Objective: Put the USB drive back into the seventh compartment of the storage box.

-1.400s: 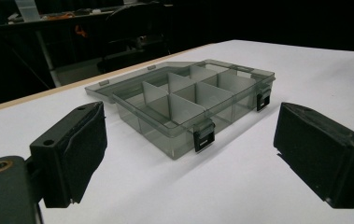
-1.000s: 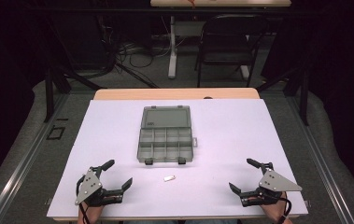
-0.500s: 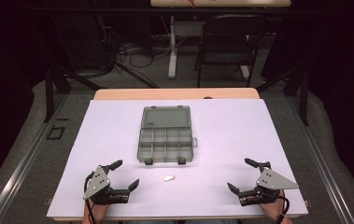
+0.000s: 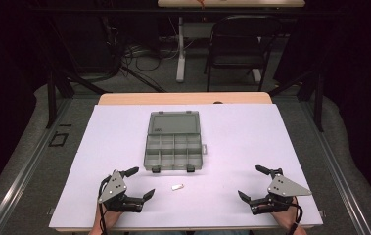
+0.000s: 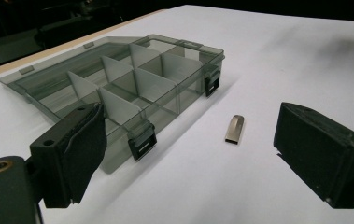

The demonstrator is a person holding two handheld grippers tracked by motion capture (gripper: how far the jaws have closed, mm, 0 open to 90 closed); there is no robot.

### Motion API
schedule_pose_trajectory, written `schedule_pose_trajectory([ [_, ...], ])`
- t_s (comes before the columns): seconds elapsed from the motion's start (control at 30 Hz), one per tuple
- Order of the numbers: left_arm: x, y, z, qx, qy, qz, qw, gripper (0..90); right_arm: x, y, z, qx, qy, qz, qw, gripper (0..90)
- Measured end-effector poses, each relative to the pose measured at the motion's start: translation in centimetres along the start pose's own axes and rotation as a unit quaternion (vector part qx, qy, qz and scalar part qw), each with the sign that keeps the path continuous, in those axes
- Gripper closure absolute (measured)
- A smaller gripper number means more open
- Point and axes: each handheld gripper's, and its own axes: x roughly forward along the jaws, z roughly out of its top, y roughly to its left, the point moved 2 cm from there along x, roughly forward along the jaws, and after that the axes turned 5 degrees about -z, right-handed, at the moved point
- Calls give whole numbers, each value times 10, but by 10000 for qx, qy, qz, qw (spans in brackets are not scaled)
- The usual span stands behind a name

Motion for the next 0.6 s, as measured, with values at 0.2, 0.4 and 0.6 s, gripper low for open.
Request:
schedule_pose_trajectory([
  [0.2, 8, 0, 3, 55, 159, -200, 9997, 100, 1, -1, -1, -43, 64, 14, 10000, 0],
  [0.4, 17, -1, 5, 103, 253, -362, 9990, 100, 2, -1, -1, -62, 63, 29, 10000, 0],
  [0.6, 24, -3, 8, 162, 371, -554, 9976, 100, 2, -2, -1, -77, 61, 27, 9999, 0],
])
